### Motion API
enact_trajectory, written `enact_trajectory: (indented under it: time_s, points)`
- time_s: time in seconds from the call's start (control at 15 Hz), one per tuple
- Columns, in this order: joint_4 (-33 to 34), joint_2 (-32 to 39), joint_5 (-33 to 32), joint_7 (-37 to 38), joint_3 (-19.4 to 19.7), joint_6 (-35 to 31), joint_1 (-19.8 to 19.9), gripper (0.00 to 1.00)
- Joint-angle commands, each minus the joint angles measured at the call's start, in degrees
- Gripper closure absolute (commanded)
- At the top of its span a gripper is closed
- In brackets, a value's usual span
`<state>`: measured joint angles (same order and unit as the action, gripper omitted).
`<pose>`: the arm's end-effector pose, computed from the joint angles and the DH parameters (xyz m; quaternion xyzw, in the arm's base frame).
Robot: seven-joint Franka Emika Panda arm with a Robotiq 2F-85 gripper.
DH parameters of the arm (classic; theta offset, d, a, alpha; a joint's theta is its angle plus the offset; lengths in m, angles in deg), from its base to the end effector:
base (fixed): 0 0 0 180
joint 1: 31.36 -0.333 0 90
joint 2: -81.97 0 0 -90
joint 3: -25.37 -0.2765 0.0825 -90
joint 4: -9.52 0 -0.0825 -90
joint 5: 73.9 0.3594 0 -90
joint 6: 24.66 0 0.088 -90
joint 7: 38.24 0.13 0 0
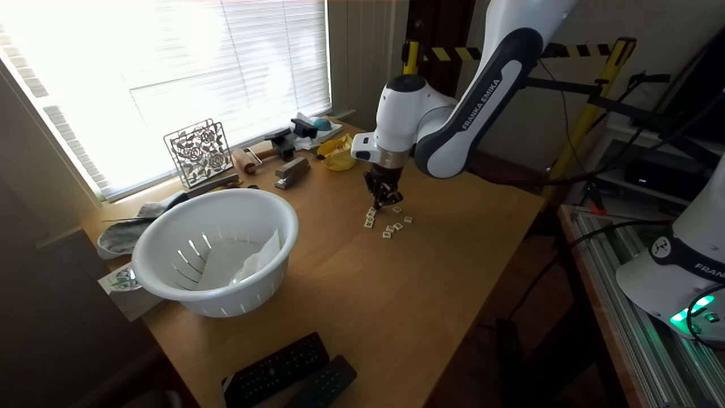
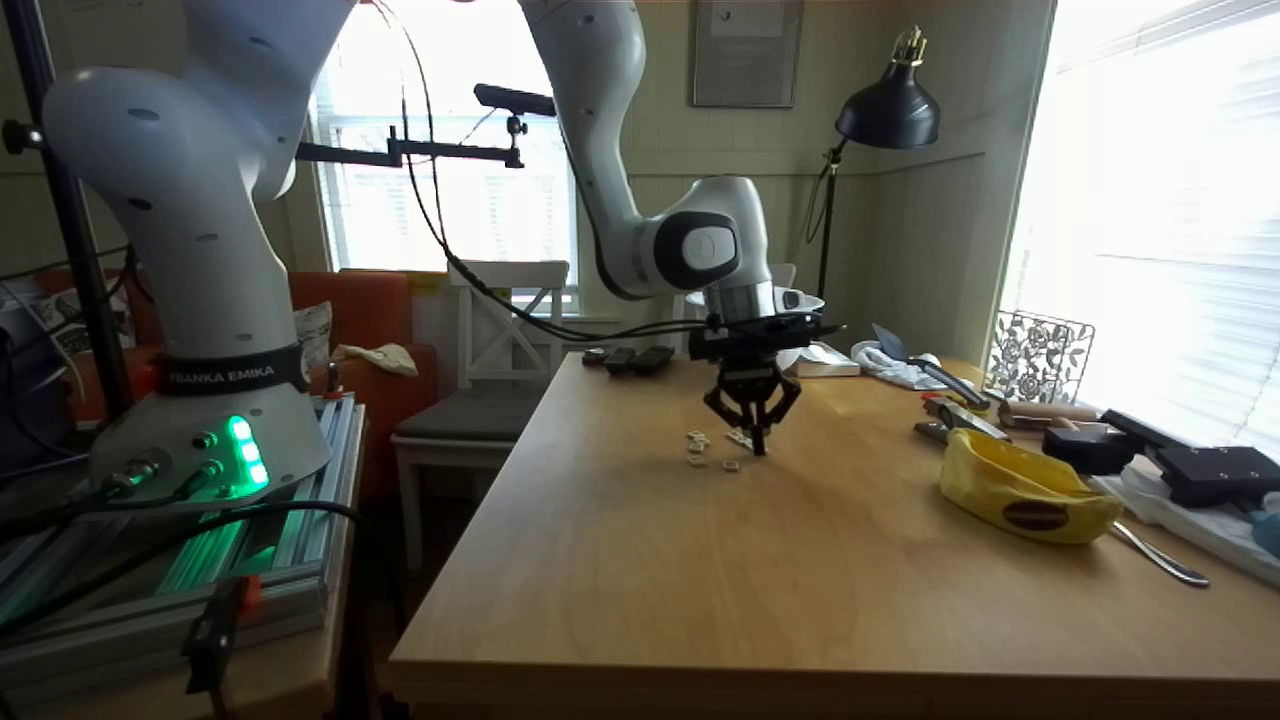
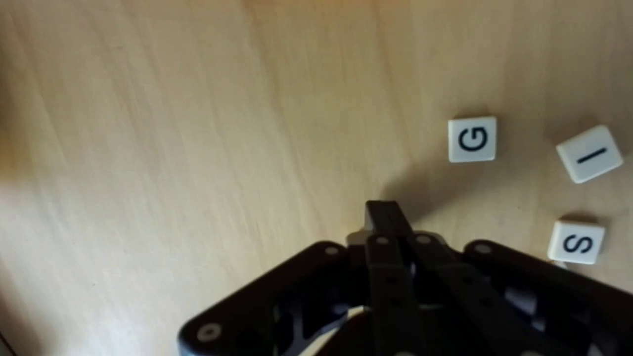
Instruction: Create the word 'More' with the tiles.
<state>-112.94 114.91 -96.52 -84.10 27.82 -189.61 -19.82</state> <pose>0.5371 -0.1149 0.1123 0.8864 0.4494 0.0306 0.1072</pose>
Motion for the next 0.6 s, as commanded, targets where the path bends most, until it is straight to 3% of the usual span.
enact_trajectory:
  time_s: [0.0,0.53]
  points:
    - [-0.17,1.61,-2.11,-2.13,1.05,-1.67,-0.44,1.00]
    - [-0.40,1.71,-2.17,-4.92,2.12,-2.80,-1.05,1.00]
